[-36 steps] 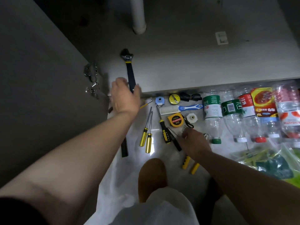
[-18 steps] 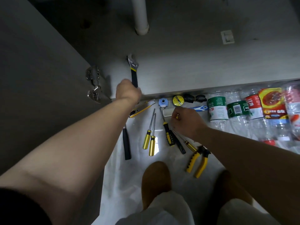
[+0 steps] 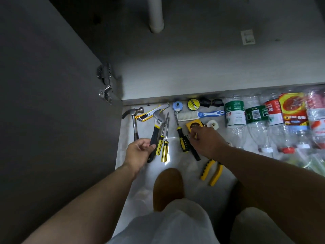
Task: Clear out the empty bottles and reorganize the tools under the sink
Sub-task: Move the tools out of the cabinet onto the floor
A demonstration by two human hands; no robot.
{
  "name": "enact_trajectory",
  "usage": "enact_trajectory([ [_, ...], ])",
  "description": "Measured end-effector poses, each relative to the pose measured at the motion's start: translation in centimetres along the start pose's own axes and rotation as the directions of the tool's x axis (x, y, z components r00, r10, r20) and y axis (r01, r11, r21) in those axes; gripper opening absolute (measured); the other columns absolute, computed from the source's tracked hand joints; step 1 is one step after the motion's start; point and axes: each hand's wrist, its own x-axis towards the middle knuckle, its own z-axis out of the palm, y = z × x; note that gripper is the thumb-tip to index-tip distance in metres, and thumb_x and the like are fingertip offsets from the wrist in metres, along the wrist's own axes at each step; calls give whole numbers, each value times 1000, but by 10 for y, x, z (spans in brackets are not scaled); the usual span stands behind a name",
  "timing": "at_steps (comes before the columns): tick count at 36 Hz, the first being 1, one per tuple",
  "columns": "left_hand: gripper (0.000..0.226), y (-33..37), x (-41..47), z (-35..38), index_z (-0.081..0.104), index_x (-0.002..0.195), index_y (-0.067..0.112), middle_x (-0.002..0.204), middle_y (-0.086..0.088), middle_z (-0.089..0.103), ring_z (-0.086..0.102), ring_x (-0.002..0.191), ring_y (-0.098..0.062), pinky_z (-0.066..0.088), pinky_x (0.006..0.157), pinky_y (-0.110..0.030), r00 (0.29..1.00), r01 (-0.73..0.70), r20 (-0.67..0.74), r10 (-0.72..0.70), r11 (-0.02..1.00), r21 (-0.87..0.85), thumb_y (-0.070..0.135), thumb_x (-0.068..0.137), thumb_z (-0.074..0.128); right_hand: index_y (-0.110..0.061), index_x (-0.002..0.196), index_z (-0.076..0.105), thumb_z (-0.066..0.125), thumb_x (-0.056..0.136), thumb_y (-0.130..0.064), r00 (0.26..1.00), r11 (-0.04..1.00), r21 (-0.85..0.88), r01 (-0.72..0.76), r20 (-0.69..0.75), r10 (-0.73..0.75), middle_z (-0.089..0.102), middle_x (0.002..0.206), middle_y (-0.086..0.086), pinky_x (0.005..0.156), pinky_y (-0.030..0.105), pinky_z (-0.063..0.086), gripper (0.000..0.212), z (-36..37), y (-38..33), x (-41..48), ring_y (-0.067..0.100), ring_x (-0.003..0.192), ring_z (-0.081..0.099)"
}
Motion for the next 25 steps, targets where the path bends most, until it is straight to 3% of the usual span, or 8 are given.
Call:
enact_trajectory([
  [2, 20, -9, 3, -2, 65, 78, 21, 66, 8, 49, 50, 63, -8, 44, 49, -13, 998, 40, -38, -40, 999, 0, 7, 92, 72, -24, 90, 60, 58, 92, -31, 1000, 1000, -13, -24, 11, 24, 67, 85, 0, 68, 34, 55, 7, 2, 2, 0, 21, 77, 64],
  [4, 24, -15, 5, -3, 65, 76, 22, 67, 5, 45, 50, 69, -12, 47, 54, -15, 996, 69, -49, -70, 997, -19, 5, 92, 71, -26, 90, 59, 57, 92, -33, 999, 999, -22, -31, 16, 32, 68, 86, -1, 70, 34, 55, 7, 4, 5, 0, 21, 78, 64],
  [8, 19, -21, 9, -3, 68, 89, 25, 75, -1, 56, 59, 83, -16, 48, 58, -12, 988, 129, -76, -131, 991, -34, 6, 93, 69, -26, 91, 59, 57, 94, -34, 999, 998, -70, -7, 44, 10, 68, 87, -1, 69, 33, 55, 8, 6, 10, -1, 20, 77, 63],
  [12, 10, -24, 12, 1, 70, 101, 16, 100, -12, 71, 65, 98, -25, 55, 78, -28, 980, 173, -101, -170, 985, 17, 10, 94, 69, -25, 93, 59, 57, 94, -32, 997, 995, -99, 34, 68, -27, 69, 89, 0, 70, 33, 54, 7, 5, 10, -1, 19, 80, 64],
  [14, 13, -25, 16, 3, 72, 107, 12, 101, -11, 73, 67, 100, -25, 56, 80, -28, 979, 183, -102, -176, 982, 55, 12, 94, 69, -25, 94, 59, 56, 94, -32, 997, 994, -107, 36, 75, -28, 69, 89, -1, 71, 33, 54, 7, 5, 9, -1, 19, 80, 63],
  [16, 12, -25, 20, 4, 72, 106, 11, 94, -6, 73, 69, 97, -24, 55, 72, -24, 979, 178, -116, -166, 978, 110, 14, 94, 70, -23, 96, 60, 56, 95, -32, 996, 993, -115, 36, 84, -27, 68, 89, 0, 73, 36, 56, 10, 5, 9, -2, 20, 81, 64],
  [21, 25, -21, 27, 8, 65, 113, 16, 101, -3, 69, 66, 105, -23, 53, 94, -30, 988, 136, -104, -112, 955, 263, 0, 94, 61, -21, 98, 61, 54, 95, -29, 995, 989, -135, 53, 91, -41, 67, 88, 2, 68, 33, 53, 11, 5, 10, -3, 19, 78, 61],
  [25, 25, -7, 28, 11, 65, 113, 19, 108, -2, 70, 65, 106, -22, 52, 95, -31, 994, 54, -109, -15, 931, 362, 4, 97, 53, -21, 99, 61, 54, 96, -30, 994, 989, -138, 47, 101, -33, 65, 87, 1, 65, 30, 46, 12, 2, 8, -1, 19, 76, 59],
])
